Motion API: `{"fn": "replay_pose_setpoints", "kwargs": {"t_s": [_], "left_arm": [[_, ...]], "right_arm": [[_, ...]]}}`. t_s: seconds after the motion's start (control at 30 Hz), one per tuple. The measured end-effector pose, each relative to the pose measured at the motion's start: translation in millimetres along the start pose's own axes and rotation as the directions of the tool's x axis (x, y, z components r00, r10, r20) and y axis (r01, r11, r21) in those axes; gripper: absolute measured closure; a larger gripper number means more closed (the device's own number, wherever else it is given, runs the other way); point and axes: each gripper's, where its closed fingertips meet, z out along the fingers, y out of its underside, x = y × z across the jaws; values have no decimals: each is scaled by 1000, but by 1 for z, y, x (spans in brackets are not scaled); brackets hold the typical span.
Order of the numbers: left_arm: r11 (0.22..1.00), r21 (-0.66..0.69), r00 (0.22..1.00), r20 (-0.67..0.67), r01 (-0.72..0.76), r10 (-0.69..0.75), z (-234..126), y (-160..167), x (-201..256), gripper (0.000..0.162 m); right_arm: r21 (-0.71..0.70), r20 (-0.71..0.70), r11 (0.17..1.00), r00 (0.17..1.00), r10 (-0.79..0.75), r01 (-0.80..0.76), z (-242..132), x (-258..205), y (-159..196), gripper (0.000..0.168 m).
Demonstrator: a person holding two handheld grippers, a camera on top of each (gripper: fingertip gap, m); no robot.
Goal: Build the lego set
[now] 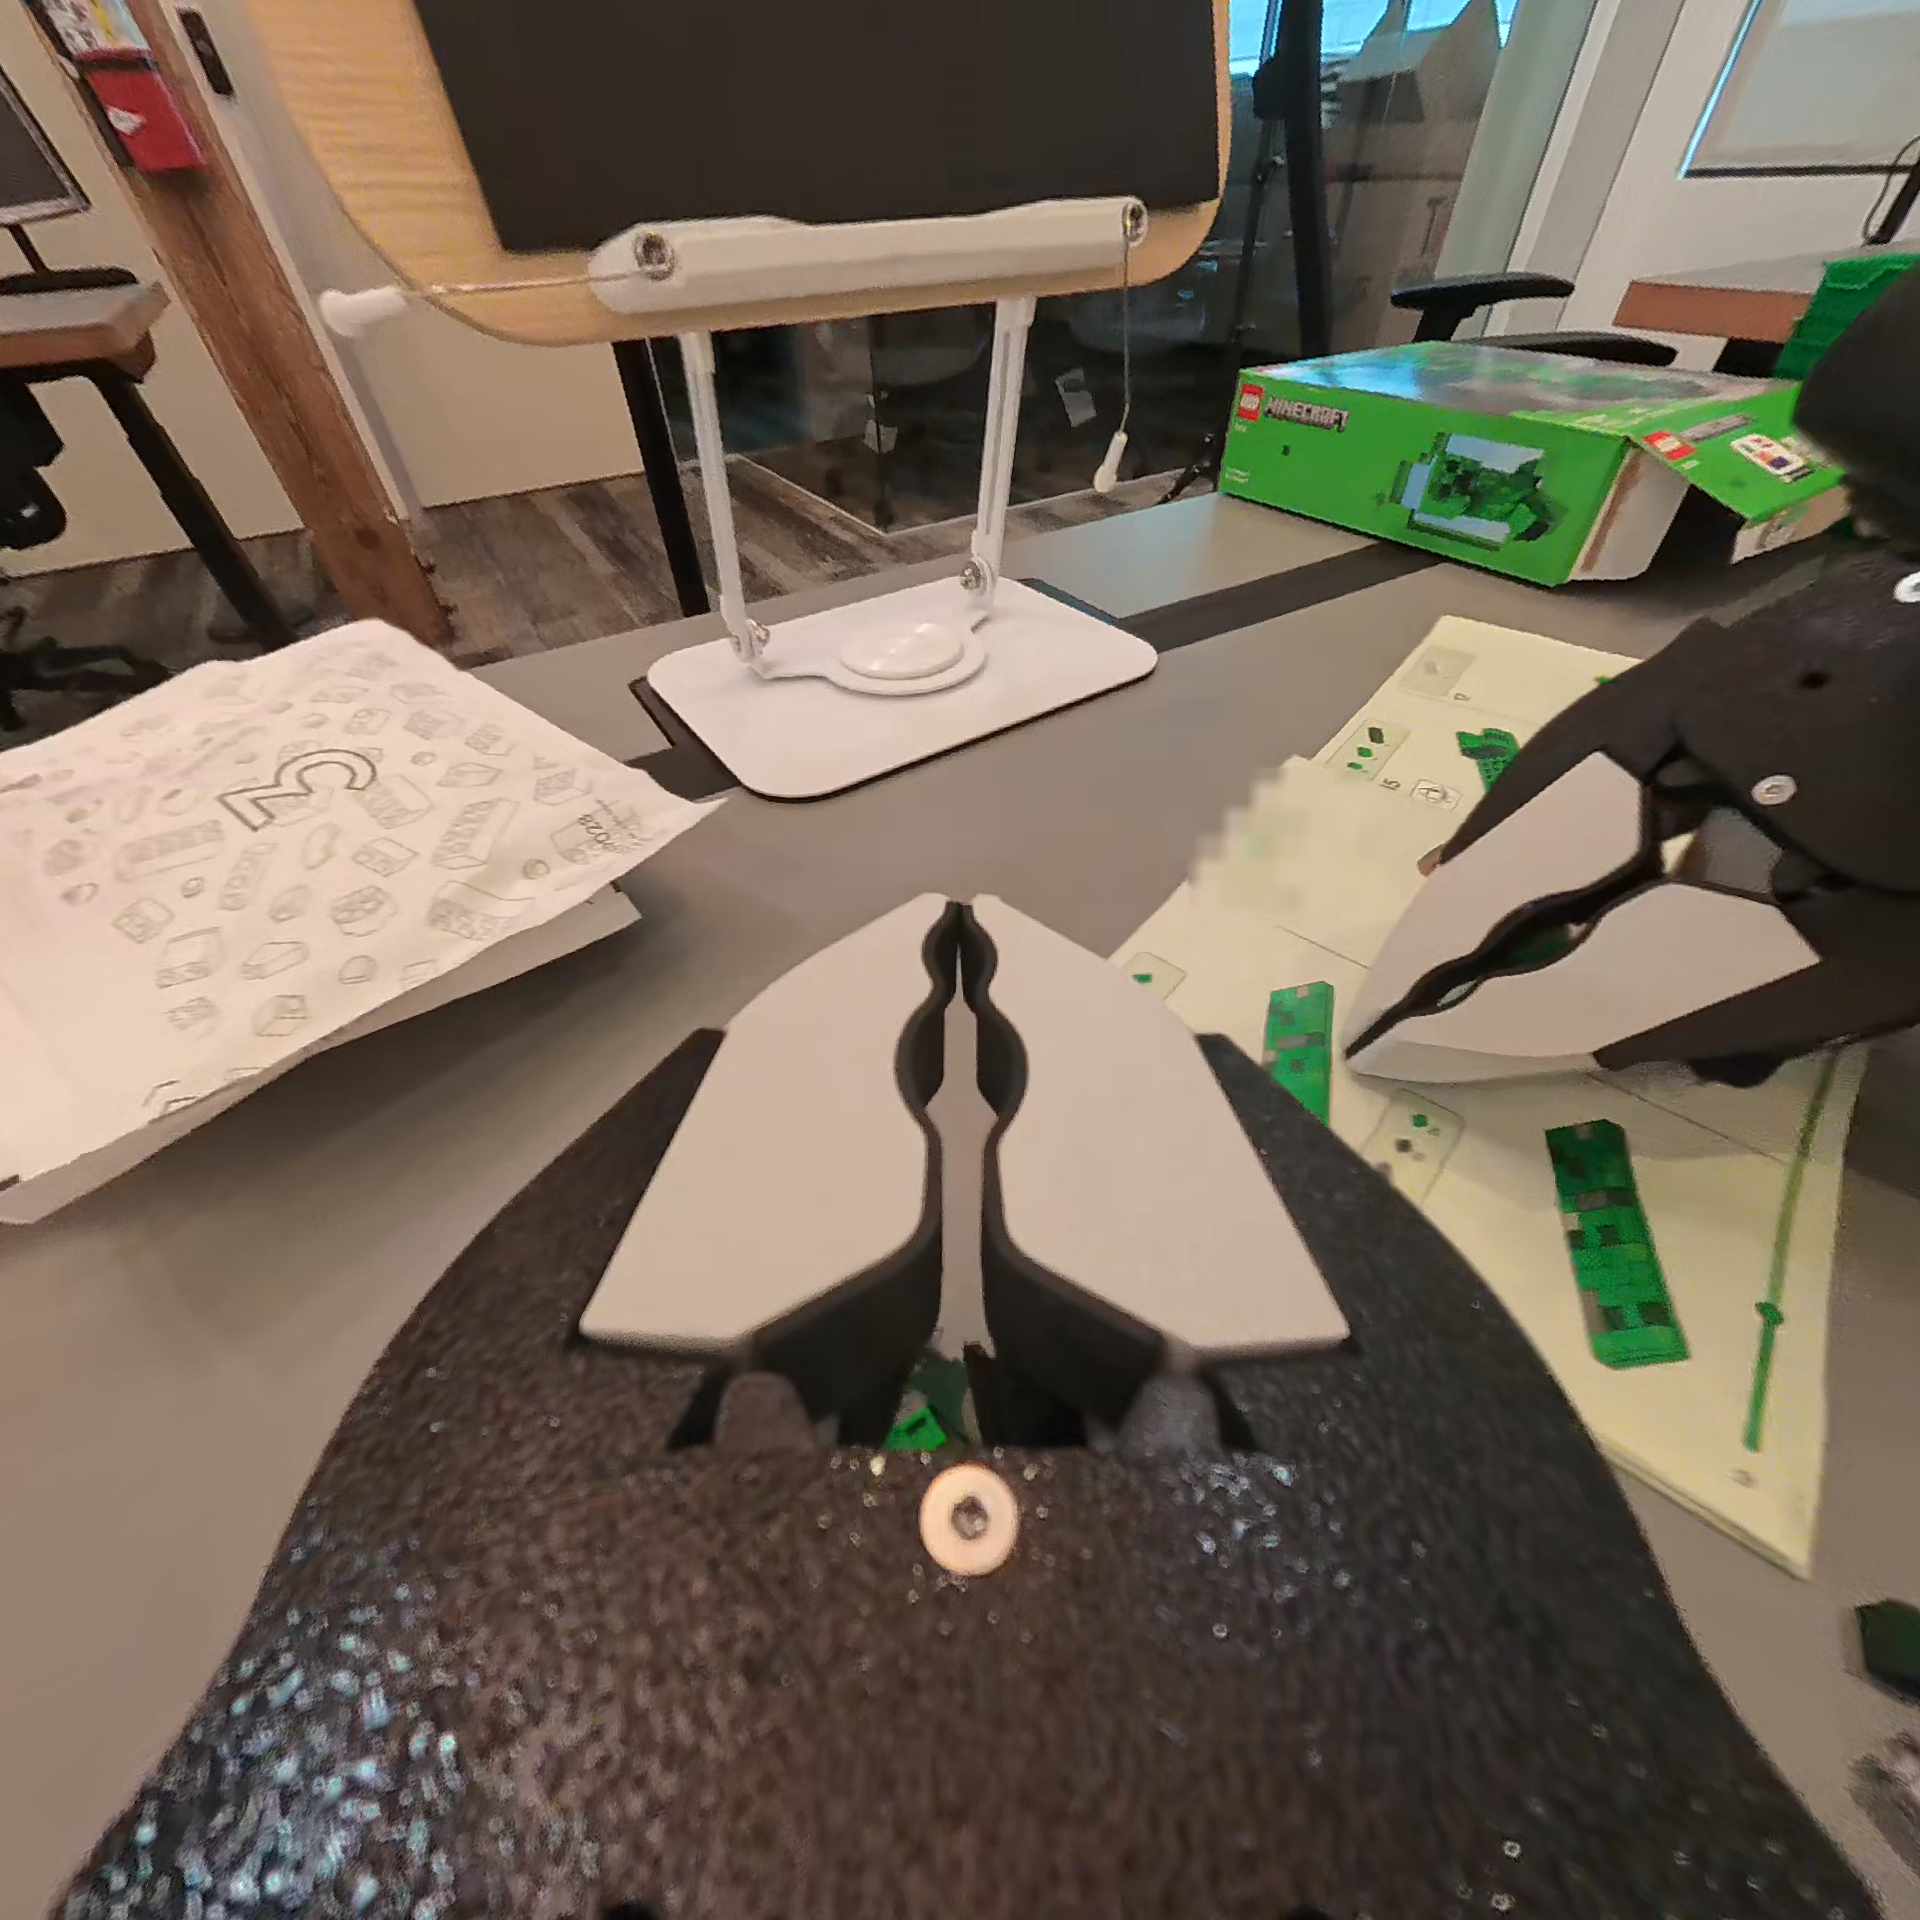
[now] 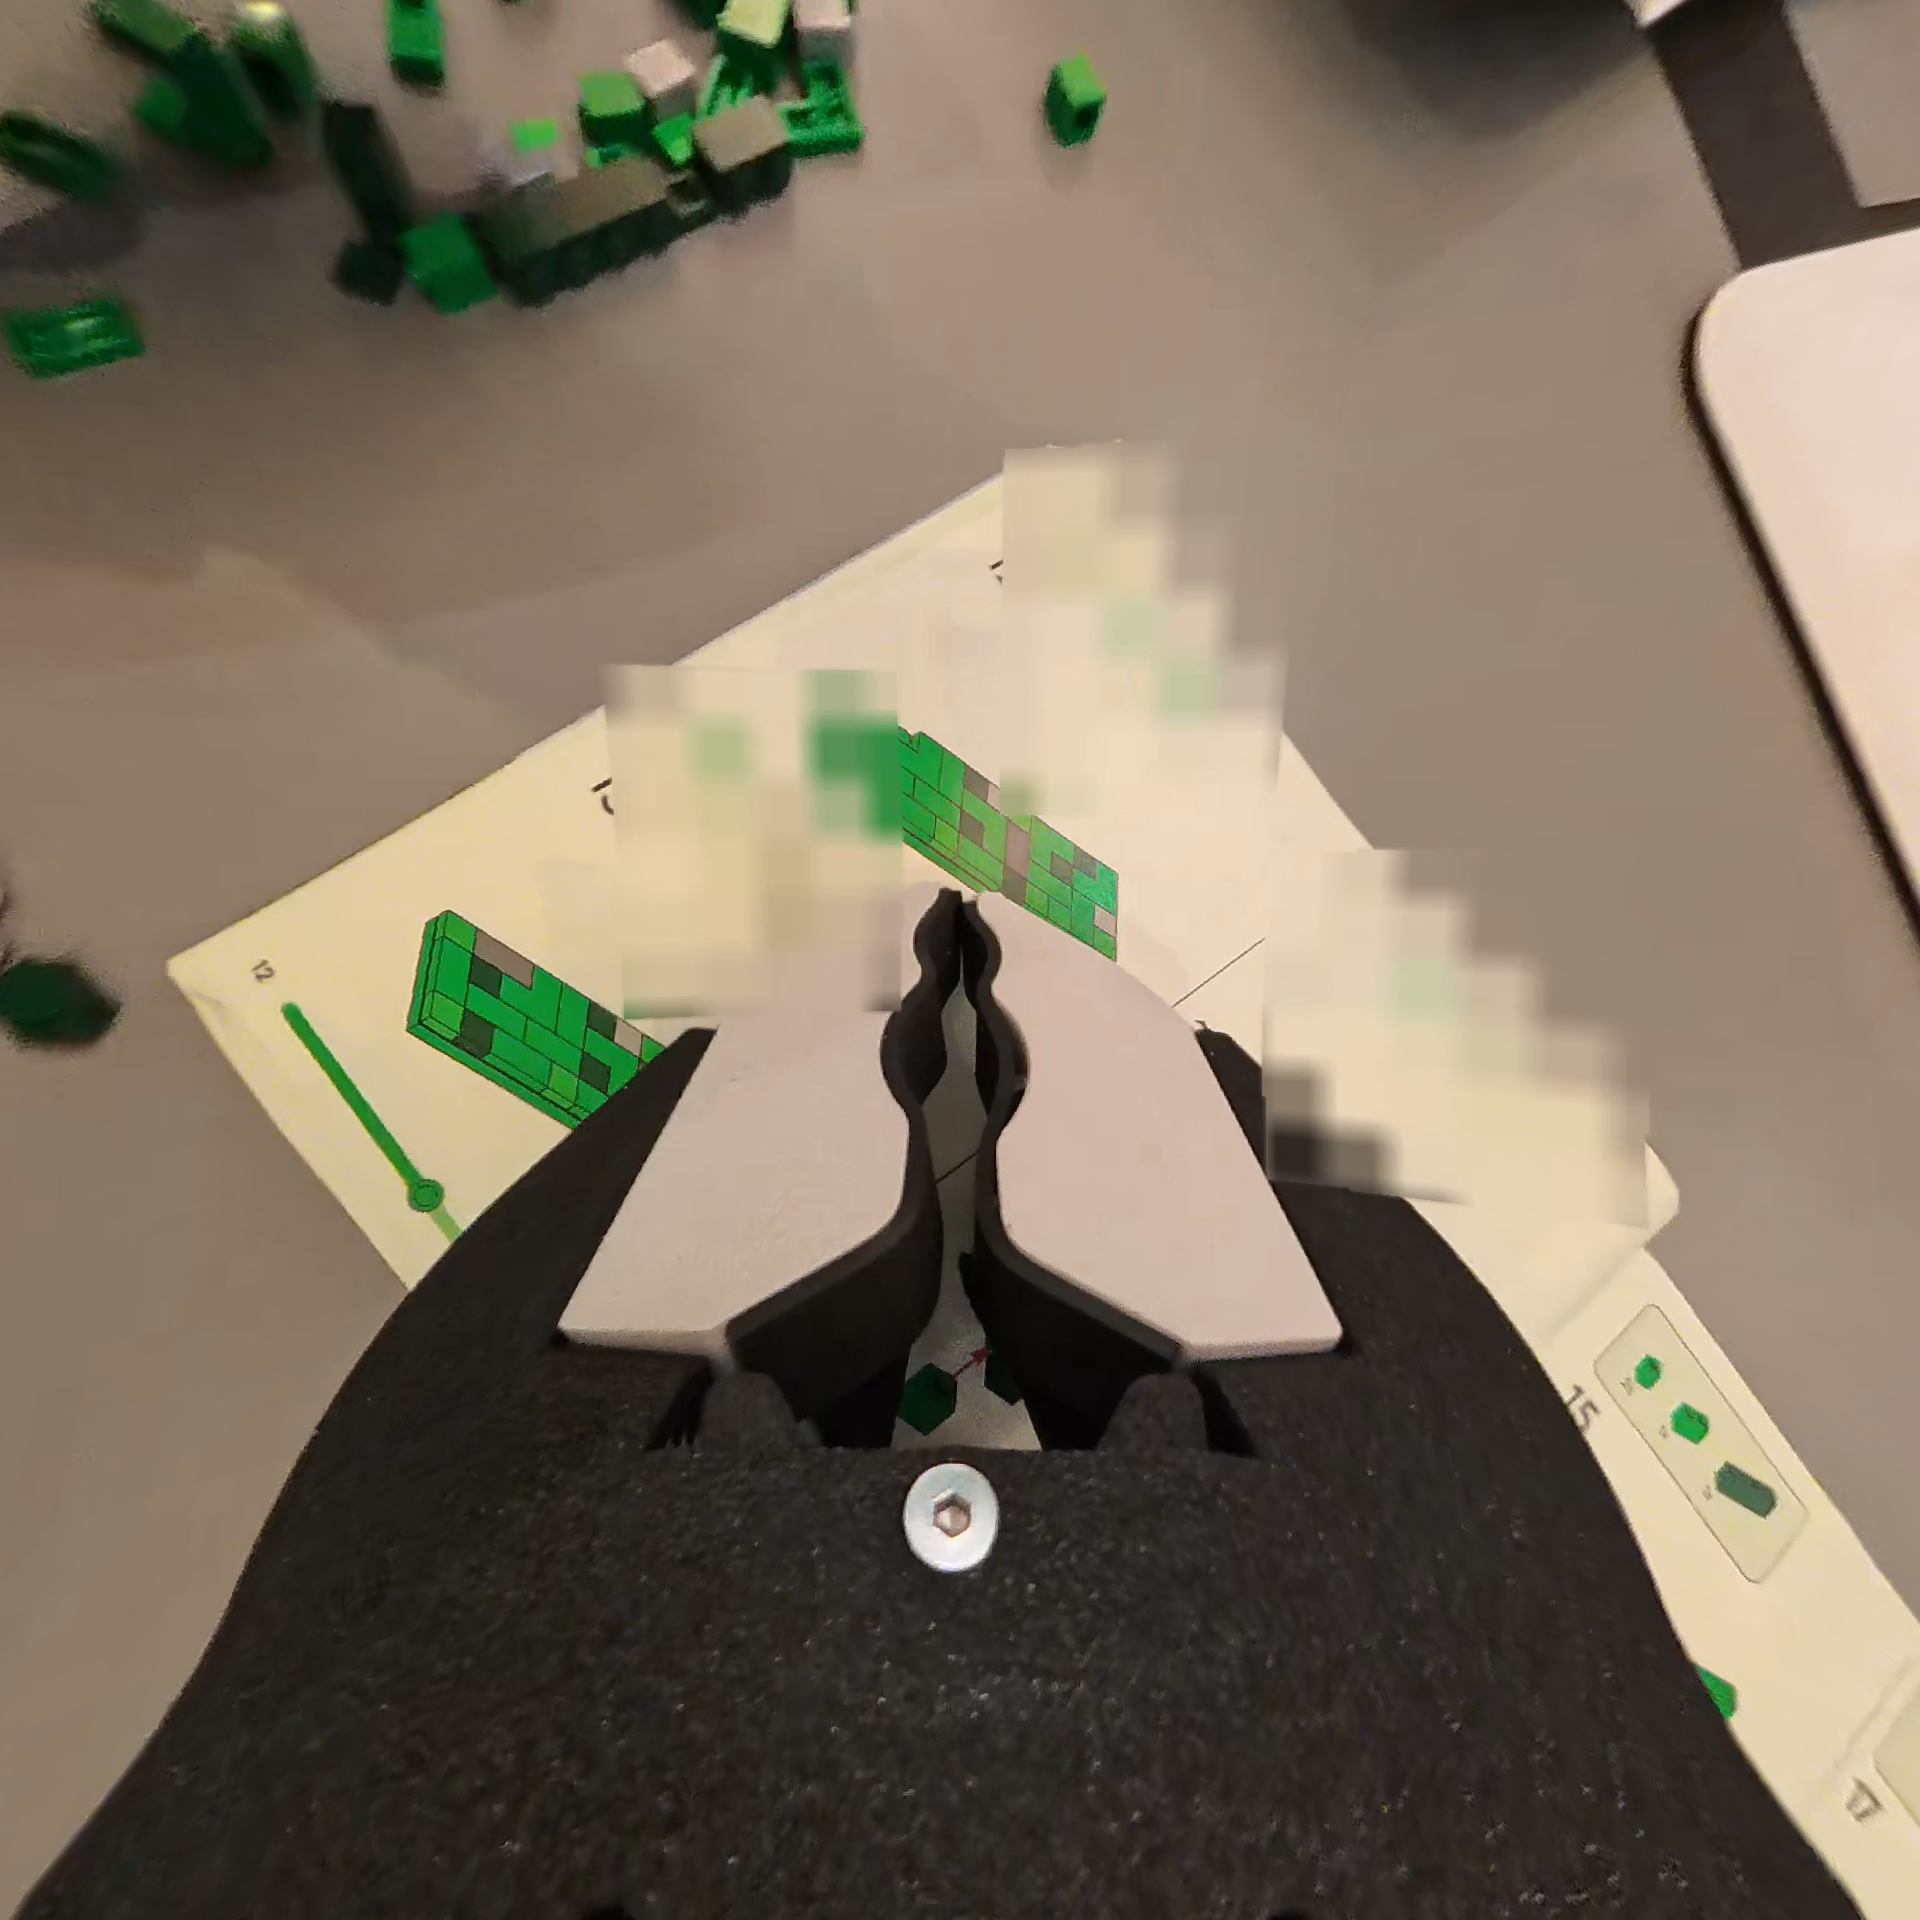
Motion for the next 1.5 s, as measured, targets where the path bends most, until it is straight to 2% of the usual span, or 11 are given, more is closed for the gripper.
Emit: {"fn": "replay_pose_setpoints", "kwargs": {"t_s": [0.1,0.2,0.3,0.4,0.6,0.9,0.97,1.1,1.2,1.37,1.5], "left_arm": [[999,45,1000,17,-10,9,-5,-7,-2,162],[989,145,1000,-18,-18,21,-12,-20,6,162],[958,286,1000,15,-28,25,-27,-38,0,162],[933,352,987,159,-82,26,-52,-49,-28,162],[934,277,936,329,-225,128,-92,-33,-71,162],[944,250,948,285,-216,141,-79,-21,-77,162],[942,246,949,274,-226,156,-76,-21,-74,162],[942,246,949,273,-227,157,-74,-22,-74,162],[948,285,970,233,-141,74,-73,-22,-73,162],[949,305,985,170,-77,26,-66,-22,-64,162],[946,311,988,151,-85,40,-64,-25,-56,162]], "right_arm": [[-2,-73,1000,997,14,-14,8,10,-8,168],[137,-174,990,984,41,-17,-15,29,-27,168],[207,-102,967,980,173,-150,-29,46,-37,168],[148,-35,970,979,202,-194,-8,51,-44,168],[42,23,993,994,106,-107,39,42,-64,168],[-61,25,994,995,93,-91,60,35,-63,168],[20,-19,996,996,89,-88,36,38,-71,168],[266,-152,948,963,223,-177,-67,54,-60,161],[312,-335,925,886,322,-219,-142,68,-7,155],[222,-584,922,713,387,-318,-224,55,92,142],[369,-263,859,846,463,-355,-209,-16,64,143]]}}
